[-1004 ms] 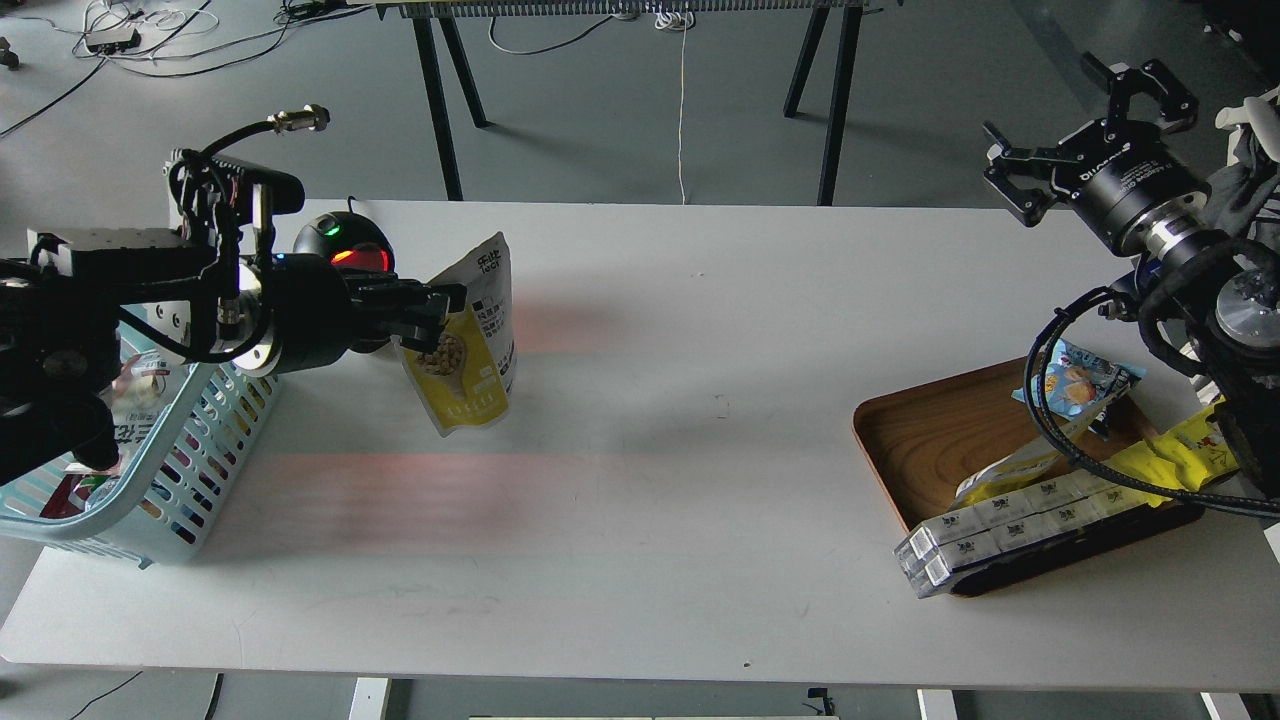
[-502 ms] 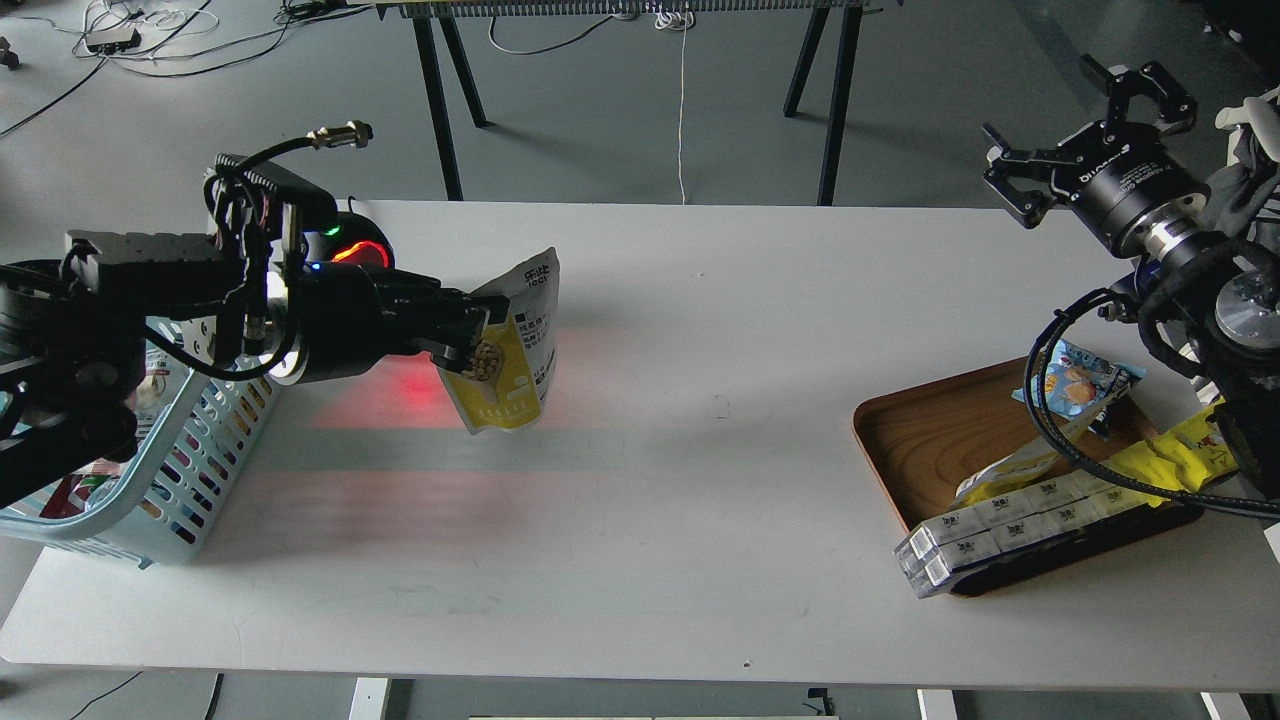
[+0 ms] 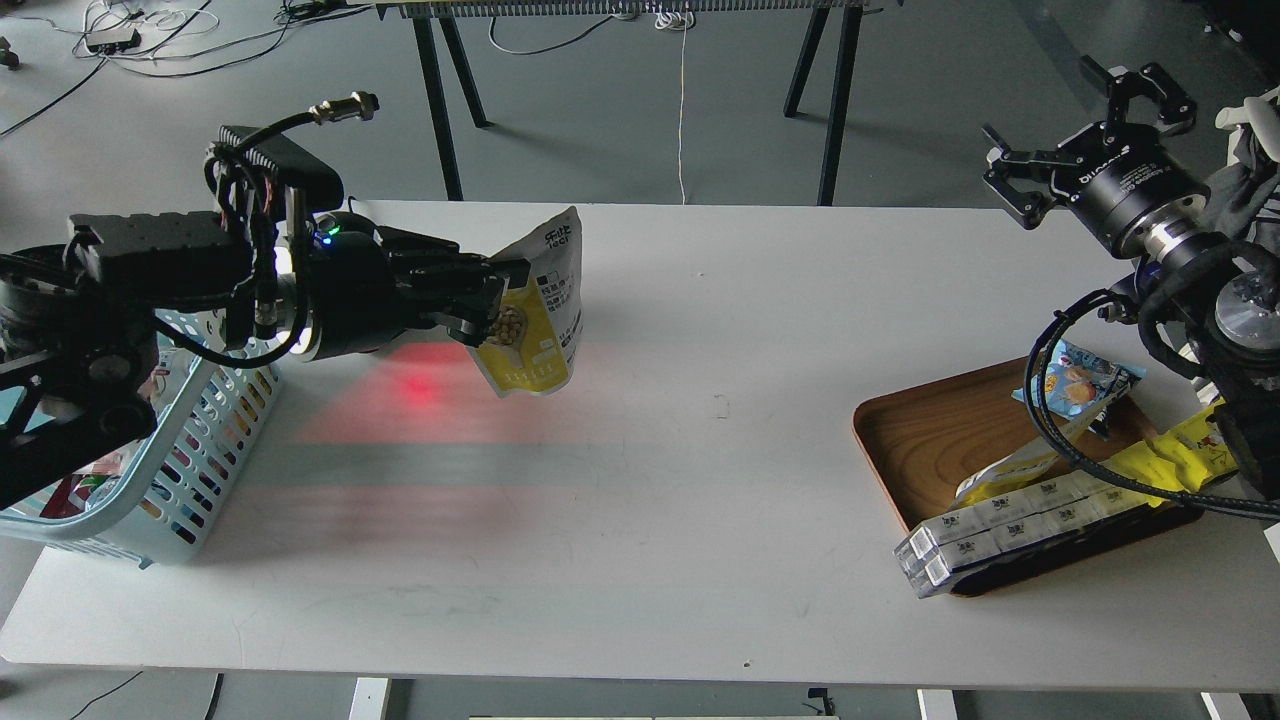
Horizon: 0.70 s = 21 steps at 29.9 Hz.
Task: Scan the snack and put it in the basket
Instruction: 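Hold the packet in front of the scanner with the left gripper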
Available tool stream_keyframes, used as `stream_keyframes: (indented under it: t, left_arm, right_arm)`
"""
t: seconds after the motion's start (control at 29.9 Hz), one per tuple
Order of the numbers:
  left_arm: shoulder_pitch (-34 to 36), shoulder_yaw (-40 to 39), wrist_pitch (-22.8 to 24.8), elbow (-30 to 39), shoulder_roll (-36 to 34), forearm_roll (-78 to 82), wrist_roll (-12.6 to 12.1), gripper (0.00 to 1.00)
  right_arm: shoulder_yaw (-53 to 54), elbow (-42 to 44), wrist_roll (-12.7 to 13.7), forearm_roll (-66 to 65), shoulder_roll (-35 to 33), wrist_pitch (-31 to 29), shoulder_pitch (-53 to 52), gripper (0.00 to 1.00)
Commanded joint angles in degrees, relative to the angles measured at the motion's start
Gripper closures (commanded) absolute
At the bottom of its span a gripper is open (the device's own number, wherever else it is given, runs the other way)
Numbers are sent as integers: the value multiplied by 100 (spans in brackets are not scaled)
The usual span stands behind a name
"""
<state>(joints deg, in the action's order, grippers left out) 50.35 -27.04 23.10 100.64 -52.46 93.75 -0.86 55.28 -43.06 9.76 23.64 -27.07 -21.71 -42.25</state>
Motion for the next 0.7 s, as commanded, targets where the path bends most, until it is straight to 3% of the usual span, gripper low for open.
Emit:
stream_keyframes:
  t: [0.0,0.3,0.67]
  left_arm:
    - [-8,-12,-226,0,-28,99,94,99]
    - [-78,58,-1105,-9,-45,197,332,99]
    - [-385,76,-1518,-281,-28,961,525,99]
  right_arm:
    - [0,0,0,0,0,0,-3,4]
    - [0,0,0,0,0,0,-3,4]
    - [0,-9,0,0,-9,0,-3,4]
